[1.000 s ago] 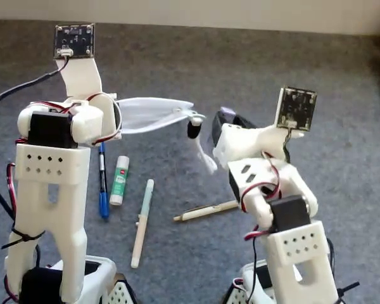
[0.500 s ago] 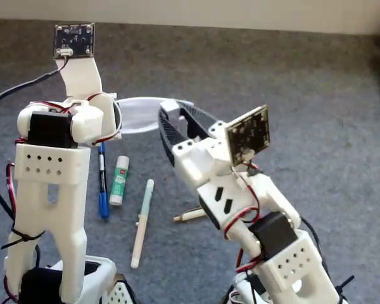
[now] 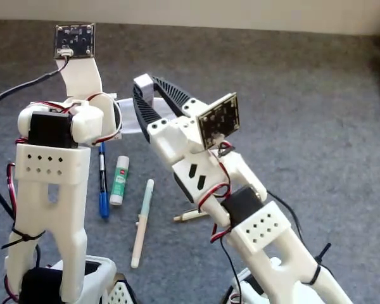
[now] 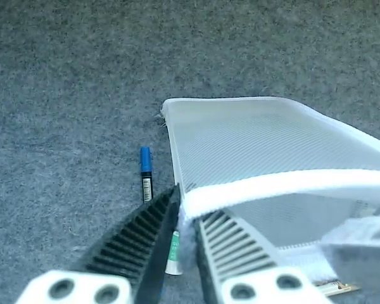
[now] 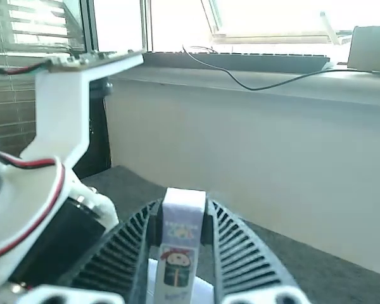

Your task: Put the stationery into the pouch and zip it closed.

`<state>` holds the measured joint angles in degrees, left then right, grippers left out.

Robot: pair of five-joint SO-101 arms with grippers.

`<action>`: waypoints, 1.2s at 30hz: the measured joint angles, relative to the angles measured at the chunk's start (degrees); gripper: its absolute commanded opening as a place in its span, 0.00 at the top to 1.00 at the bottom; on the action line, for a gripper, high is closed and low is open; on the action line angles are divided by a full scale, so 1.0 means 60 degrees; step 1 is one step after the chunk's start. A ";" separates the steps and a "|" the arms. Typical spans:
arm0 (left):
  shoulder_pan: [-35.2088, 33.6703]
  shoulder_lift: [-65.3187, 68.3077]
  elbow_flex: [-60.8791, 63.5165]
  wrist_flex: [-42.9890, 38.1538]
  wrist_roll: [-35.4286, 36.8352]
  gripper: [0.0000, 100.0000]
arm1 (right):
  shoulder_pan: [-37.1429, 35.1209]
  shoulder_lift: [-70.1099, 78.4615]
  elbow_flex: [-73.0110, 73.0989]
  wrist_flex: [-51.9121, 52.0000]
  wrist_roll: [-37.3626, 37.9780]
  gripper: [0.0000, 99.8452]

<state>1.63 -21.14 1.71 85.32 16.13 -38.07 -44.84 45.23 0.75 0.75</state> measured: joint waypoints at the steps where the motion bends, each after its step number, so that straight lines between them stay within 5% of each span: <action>1: 0.0000 0.0000 0.0000 0.0000 0.0000 0.99 | 0.0000 0.0103 0.0000 -0.0059 0.0000 1.00; 22: 0.0059 0.0000 0.0000 0.0000 0.0000 0.99 | 0.0000 0.0264 0.1333 -0.0264 0.0044 1.00; 36: -0.0059 0.0000 0.0015 0.0015 0.0176 0.99 | -0.0029 -0.1216 0.1538 0.2286 0.0044 1.00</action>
<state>1.27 -21.14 1.80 85.41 17.19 -38.24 -52.13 54.46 14.46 1.01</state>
